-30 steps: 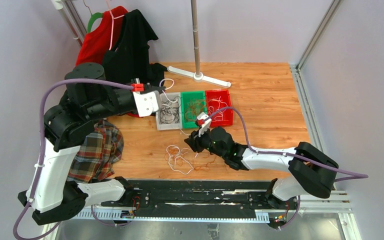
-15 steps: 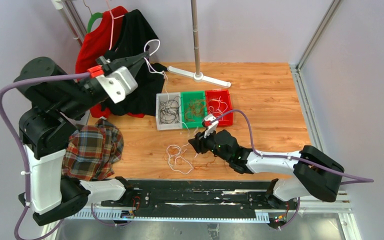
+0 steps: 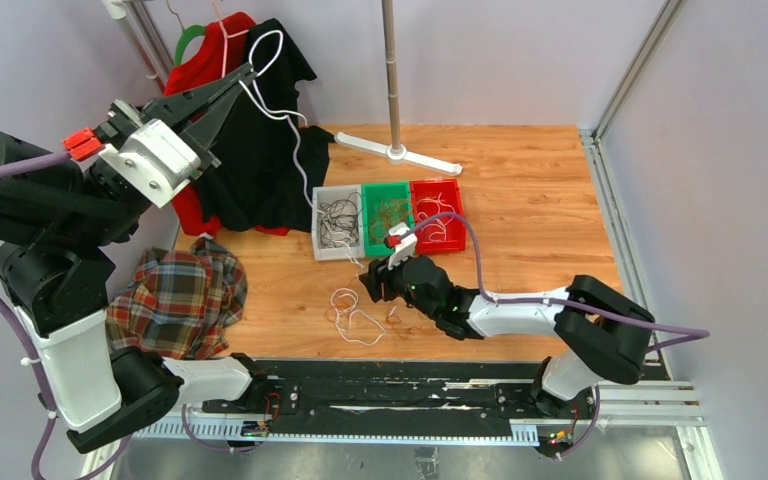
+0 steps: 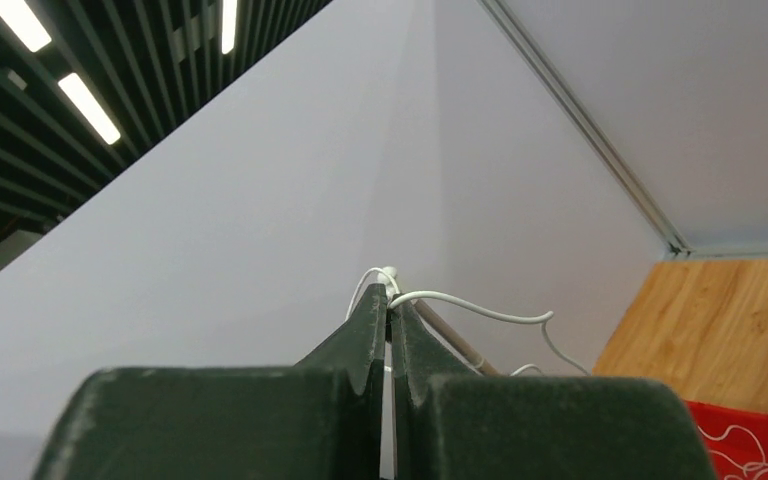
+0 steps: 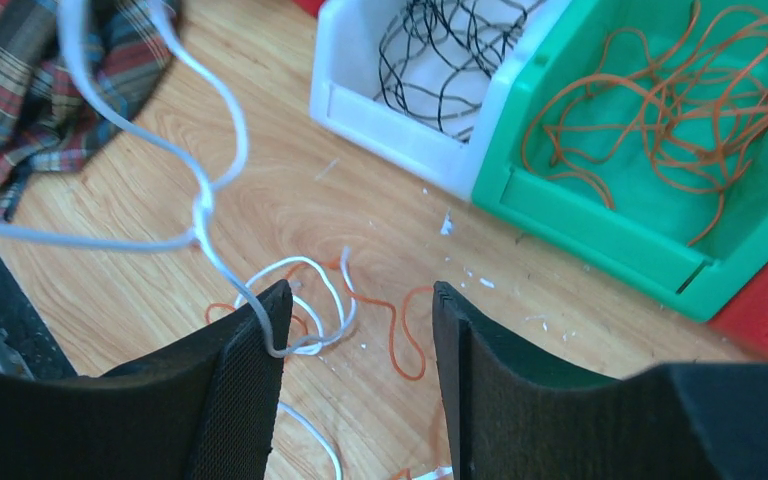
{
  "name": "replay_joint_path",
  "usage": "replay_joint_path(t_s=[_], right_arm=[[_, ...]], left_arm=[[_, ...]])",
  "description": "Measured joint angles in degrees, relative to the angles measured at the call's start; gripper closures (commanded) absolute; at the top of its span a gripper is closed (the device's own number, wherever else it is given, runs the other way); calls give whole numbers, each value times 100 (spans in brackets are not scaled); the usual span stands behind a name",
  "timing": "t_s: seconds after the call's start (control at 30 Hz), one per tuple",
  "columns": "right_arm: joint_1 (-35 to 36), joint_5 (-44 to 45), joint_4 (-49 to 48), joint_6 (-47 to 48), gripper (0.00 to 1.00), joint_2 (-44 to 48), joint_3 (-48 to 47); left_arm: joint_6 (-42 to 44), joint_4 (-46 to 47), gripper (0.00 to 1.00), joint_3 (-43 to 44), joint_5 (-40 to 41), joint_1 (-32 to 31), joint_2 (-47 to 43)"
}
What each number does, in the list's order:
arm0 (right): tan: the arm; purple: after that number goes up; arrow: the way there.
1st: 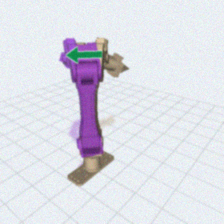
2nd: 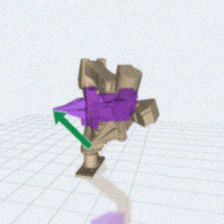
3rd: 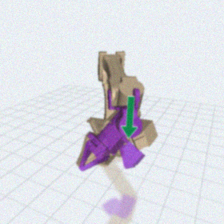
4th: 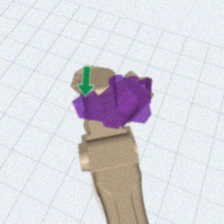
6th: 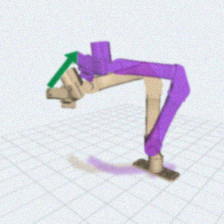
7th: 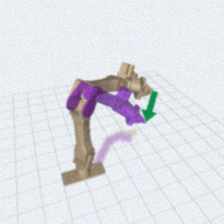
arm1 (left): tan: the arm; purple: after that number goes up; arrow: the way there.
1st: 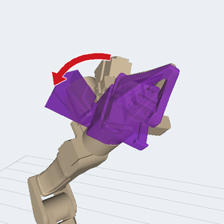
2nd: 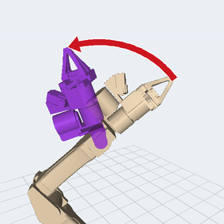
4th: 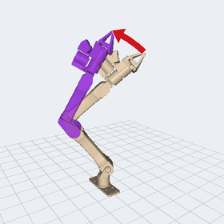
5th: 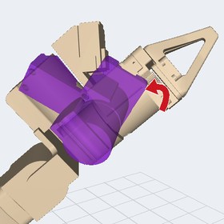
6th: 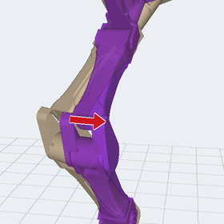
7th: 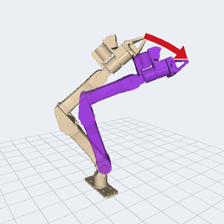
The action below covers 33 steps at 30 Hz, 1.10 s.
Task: Untangle the cables
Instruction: Untie the cable.
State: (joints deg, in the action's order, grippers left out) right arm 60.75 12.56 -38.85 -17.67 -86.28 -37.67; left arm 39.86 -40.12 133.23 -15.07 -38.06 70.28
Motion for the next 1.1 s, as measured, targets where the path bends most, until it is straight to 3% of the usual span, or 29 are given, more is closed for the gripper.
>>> replay_joint_path(t_s=[0.3, 0.67, 0.8, 1.1], right_arm=[[33, 243, -271, -363, 52, -481, 101], [33, 612, -715, -629, 89, -669, 662], [33, 756, -789, -824, 99, -660, 901], [-94, 1451, -1482, -1727, 99, -247, 2352]], left_arm=[[11, 498, 100, 83, 225, 0, 7], [286, 1545, 100, 339, 588, 0, 17], [452, 2365, 100, 105, 903, 0, -61], [984, 4245, 100, 33, 1683, 0, 192]])
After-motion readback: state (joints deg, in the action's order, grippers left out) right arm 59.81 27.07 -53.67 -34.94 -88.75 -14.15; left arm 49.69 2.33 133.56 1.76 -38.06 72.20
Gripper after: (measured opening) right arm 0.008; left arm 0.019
